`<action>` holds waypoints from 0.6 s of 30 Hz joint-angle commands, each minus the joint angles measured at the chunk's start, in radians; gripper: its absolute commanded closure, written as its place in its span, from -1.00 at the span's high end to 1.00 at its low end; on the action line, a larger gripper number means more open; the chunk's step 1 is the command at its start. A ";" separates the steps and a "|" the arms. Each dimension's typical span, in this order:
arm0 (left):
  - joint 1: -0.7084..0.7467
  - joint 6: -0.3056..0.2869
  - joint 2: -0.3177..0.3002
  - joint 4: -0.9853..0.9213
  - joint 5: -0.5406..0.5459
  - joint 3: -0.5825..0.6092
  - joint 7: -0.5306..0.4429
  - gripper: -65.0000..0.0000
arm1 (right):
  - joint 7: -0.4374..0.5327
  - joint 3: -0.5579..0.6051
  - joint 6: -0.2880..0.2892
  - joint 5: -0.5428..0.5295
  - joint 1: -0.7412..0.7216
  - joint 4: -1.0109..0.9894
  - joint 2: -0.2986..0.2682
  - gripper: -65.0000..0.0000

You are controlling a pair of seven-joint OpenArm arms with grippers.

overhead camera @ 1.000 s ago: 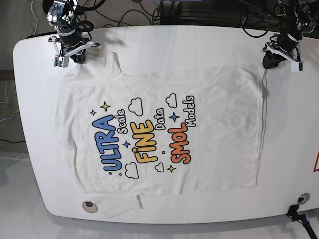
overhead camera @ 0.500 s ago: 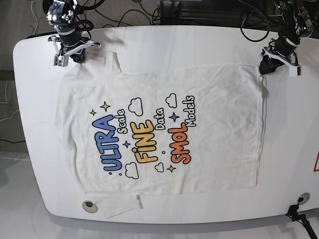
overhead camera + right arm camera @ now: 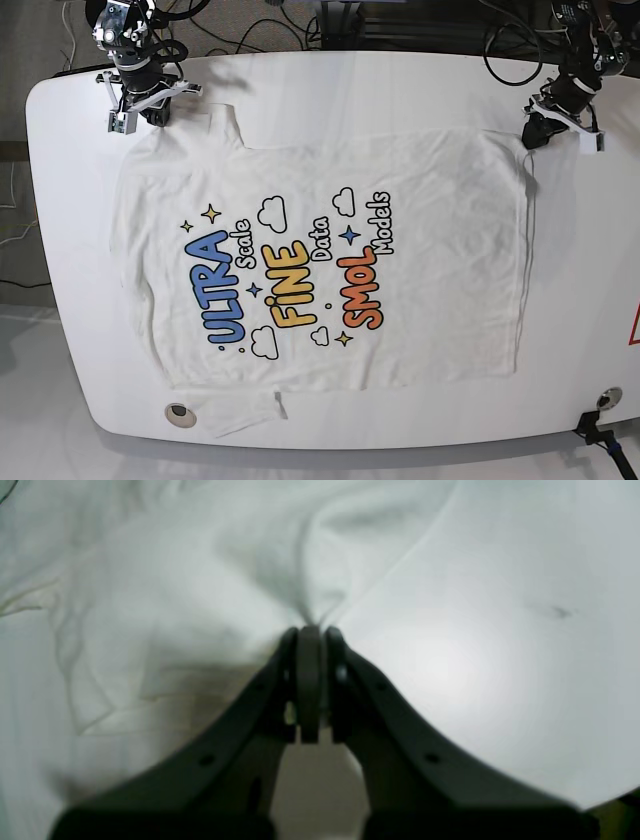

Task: Fold the T-shirt properly
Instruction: 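Lift the shoulders with both grippers and drag the shirt toward the collar side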

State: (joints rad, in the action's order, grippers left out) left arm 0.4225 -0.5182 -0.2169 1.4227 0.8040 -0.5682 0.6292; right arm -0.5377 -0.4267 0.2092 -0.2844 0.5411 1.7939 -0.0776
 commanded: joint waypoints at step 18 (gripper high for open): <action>0.058 0.018 -0.006 0.181 -0.023 -0.064 0.011 -0.36 | -0.013 -0.007 -0.002 0.015 0.006 0.032 -0.003 -1.00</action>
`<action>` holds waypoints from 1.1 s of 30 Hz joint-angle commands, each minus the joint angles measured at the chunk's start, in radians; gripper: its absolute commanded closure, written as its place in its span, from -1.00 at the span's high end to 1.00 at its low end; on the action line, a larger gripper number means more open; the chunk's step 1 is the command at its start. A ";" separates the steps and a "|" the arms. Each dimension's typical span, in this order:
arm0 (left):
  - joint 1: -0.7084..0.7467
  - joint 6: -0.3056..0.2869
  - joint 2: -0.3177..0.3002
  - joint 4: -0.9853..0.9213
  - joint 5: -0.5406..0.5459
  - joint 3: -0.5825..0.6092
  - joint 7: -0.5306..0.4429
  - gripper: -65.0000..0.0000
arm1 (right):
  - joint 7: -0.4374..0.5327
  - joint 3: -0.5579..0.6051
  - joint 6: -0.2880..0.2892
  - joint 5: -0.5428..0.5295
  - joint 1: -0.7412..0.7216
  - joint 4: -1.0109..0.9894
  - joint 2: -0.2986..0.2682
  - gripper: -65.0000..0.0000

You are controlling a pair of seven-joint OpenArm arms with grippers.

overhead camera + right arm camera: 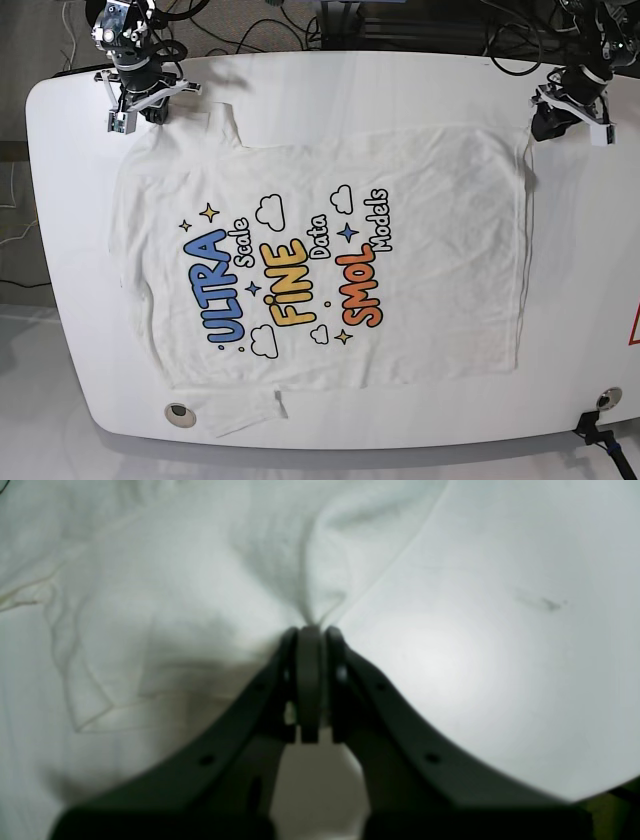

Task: Fold the T-shirt properly
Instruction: 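Lift the shoulders with both grippers and drag the shirt toward the collar side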

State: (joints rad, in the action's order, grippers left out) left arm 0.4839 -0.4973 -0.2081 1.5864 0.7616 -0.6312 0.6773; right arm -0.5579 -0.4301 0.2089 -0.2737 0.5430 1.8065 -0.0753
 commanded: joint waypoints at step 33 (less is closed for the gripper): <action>-0.174 0.011 -0.040 -0.286 0.075 0.241 0.079 -0.19 | -0.007 -0.005 0.011 0.015 0.000 0.008 -0.012 -1.00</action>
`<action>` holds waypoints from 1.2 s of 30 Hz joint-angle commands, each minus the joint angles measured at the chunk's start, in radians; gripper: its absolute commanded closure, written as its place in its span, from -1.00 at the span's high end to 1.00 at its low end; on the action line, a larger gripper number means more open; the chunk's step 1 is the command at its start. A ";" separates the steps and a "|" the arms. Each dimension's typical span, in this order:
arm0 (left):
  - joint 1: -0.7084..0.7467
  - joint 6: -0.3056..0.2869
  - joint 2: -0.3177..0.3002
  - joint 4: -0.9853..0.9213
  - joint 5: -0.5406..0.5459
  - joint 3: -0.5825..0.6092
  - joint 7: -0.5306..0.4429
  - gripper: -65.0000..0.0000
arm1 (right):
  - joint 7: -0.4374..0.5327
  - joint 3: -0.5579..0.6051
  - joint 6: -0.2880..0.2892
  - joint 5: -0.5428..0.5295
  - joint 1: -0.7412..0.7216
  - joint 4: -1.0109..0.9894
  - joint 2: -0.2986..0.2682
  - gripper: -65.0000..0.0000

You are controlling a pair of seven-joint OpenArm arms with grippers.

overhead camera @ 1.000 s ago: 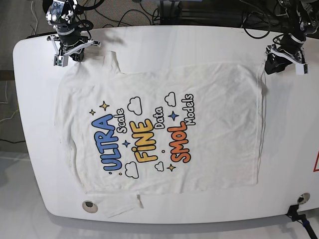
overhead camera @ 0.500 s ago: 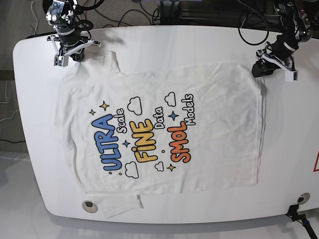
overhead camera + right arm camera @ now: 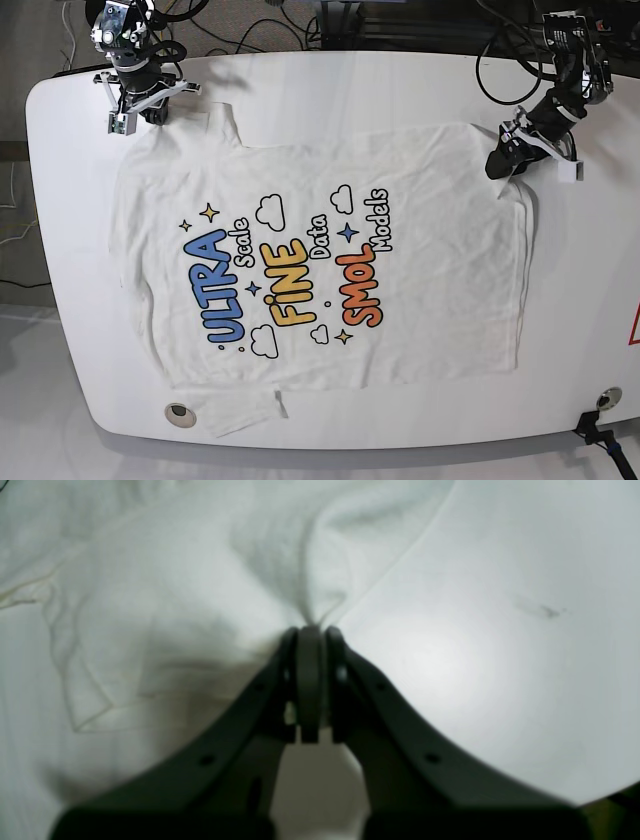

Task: Fold the T-shirt properly
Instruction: 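Lift the shoulders with both grippers and drag the shirt toward the collar side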

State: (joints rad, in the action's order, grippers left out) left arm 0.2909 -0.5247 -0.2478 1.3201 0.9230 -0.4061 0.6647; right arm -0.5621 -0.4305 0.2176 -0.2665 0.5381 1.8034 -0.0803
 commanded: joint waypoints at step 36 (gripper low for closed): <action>0.218 -0.005 -0.011 0.258 -0.006 -0.093 0.050 -1.00 | -0.070 -0.089 0.009 -0.004 0.131 0.211 -0.021 -1.00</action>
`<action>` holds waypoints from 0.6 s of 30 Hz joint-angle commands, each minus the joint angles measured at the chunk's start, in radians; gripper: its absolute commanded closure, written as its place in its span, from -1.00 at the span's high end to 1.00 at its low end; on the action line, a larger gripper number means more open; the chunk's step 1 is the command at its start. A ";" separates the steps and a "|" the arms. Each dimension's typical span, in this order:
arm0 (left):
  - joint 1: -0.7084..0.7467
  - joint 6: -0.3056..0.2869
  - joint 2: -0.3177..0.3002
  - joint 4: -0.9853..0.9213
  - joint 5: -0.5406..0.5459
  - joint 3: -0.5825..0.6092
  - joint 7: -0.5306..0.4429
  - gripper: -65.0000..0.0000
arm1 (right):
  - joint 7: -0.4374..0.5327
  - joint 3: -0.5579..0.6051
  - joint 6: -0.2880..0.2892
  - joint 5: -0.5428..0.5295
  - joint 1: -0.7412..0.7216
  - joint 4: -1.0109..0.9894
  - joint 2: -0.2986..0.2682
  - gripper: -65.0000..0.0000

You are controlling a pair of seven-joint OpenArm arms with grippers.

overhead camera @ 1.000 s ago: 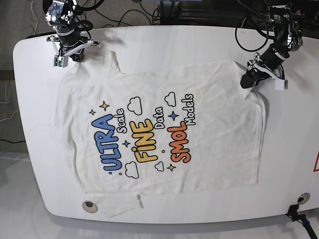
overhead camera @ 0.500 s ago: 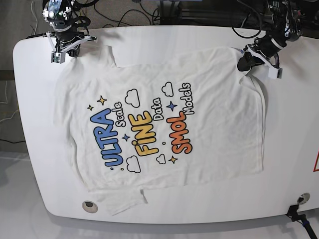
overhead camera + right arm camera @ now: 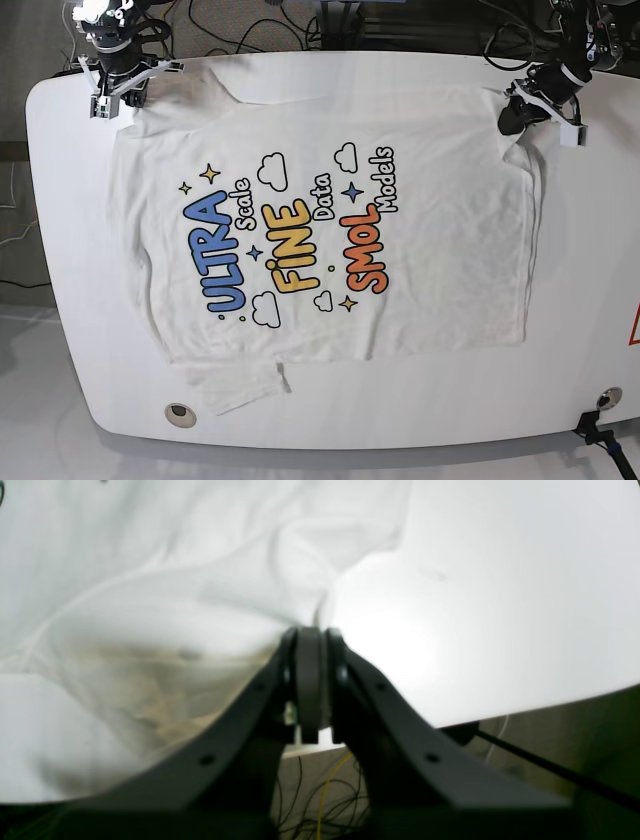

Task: Fold the T-shirt properly
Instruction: 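Lift the shoulders with both grippers and drag the shirt toward the collar side, then fold the held shoulder edge over the printed front toward the hem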

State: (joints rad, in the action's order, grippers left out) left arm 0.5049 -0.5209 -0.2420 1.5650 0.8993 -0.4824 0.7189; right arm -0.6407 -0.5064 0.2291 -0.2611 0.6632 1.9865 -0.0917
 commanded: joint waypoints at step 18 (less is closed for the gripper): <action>-0.050 0.014 -0.014 0.104 0.033 -0.029 0.035 -1.00 | -0.003 -0.011 -0.042 0.029 -0.177 0.036 -0.050 -1.00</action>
State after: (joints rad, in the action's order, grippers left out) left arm 0.4644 -0.5049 -0.2413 1.6558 0.9031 -0.4976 0.7708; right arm -0.6632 -0.5106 0.1986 -0.2504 0.5053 2.0006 -0.1280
